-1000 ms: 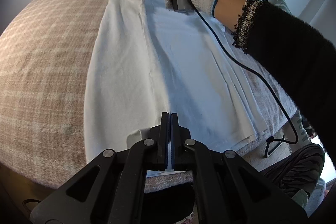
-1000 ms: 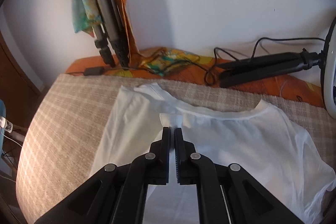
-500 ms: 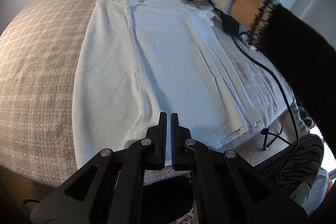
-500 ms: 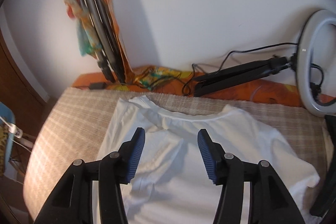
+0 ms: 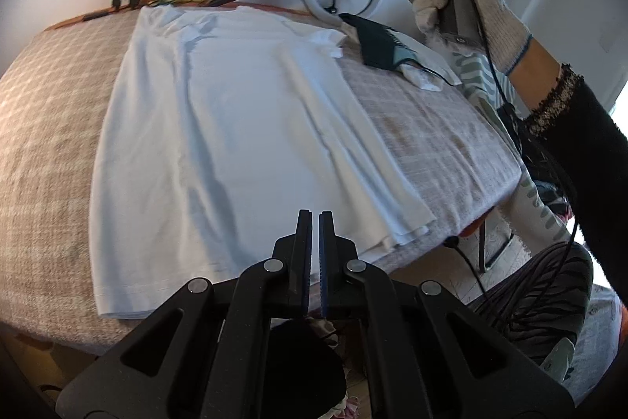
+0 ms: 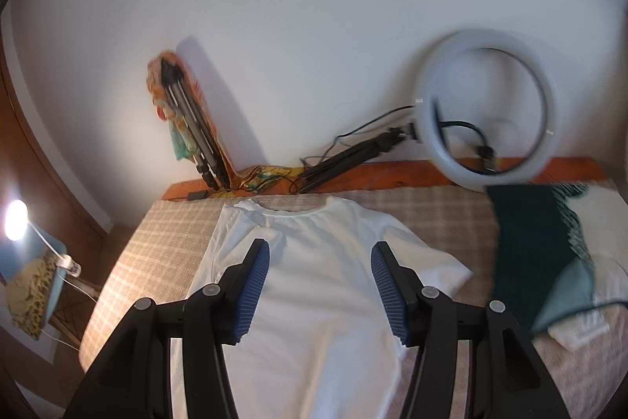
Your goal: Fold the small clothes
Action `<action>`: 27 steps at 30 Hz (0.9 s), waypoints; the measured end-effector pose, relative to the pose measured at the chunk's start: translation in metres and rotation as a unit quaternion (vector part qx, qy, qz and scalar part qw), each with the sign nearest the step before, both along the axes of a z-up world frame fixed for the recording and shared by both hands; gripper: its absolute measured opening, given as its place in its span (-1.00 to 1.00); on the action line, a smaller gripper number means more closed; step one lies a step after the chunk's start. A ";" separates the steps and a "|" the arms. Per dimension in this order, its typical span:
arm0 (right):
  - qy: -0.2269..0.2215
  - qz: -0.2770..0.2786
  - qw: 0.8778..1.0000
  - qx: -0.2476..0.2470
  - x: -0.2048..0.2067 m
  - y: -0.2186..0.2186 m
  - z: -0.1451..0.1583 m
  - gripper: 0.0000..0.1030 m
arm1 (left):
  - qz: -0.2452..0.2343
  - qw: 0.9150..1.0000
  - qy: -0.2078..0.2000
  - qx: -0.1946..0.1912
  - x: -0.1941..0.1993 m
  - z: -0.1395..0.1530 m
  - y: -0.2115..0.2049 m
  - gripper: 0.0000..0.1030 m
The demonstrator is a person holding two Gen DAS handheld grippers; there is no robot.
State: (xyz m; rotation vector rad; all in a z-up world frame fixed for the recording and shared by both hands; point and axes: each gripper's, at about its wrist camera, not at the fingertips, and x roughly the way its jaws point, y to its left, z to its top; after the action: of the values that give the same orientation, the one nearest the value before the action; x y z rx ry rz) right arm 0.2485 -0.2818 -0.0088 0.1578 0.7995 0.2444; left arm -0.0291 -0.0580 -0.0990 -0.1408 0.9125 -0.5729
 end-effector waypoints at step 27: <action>-0.126 -0.115 0.974 0.149 -0.446 -0.206 0.193 0.31 | -0.064 0.995 0.022 0.078 0.023 -0.047 -0.094 -1.00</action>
State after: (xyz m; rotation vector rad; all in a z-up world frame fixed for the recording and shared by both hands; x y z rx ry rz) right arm -0.1977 -0.4881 0.1841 0.4898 0.4821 0.1588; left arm -0.0061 -0.1523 -0.1460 0.0466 1.0102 -0.6168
